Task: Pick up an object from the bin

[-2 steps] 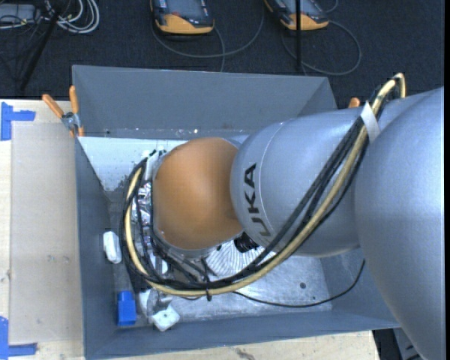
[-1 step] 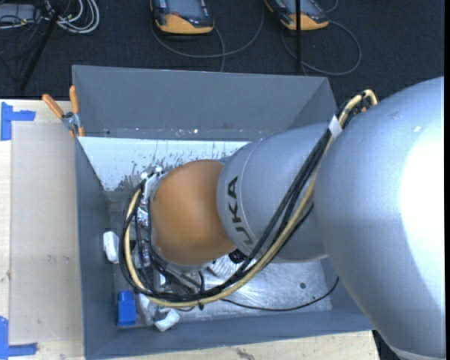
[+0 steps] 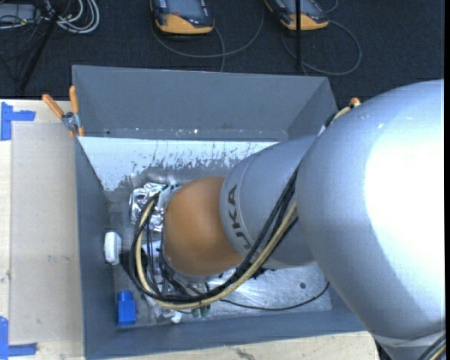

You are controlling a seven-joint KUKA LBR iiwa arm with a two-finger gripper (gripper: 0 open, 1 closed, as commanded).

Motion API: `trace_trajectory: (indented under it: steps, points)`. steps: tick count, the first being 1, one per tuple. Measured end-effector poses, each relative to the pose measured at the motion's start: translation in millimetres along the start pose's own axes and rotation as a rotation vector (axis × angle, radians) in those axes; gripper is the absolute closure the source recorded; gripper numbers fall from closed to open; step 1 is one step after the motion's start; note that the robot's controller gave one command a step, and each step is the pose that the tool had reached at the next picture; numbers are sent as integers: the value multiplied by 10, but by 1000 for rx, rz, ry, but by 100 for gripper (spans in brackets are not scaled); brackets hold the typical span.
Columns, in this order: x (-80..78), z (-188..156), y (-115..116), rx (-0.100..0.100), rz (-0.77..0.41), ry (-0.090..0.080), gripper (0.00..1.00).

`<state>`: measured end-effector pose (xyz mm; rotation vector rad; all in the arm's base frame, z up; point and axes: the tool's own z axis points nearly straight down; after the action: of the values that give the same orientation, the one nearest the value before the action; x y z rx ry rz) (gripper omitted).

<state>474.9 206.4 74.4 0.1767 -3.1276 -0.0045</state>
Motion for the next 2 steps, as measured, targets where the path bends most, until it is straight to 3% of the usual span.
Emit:
trace_trajectory:
  steps: [1, 2]
  points:
    - [0, 0, 0, 0, 1, 0, 100]
    - [14, -489, -23, 5, -9, -1, 0]
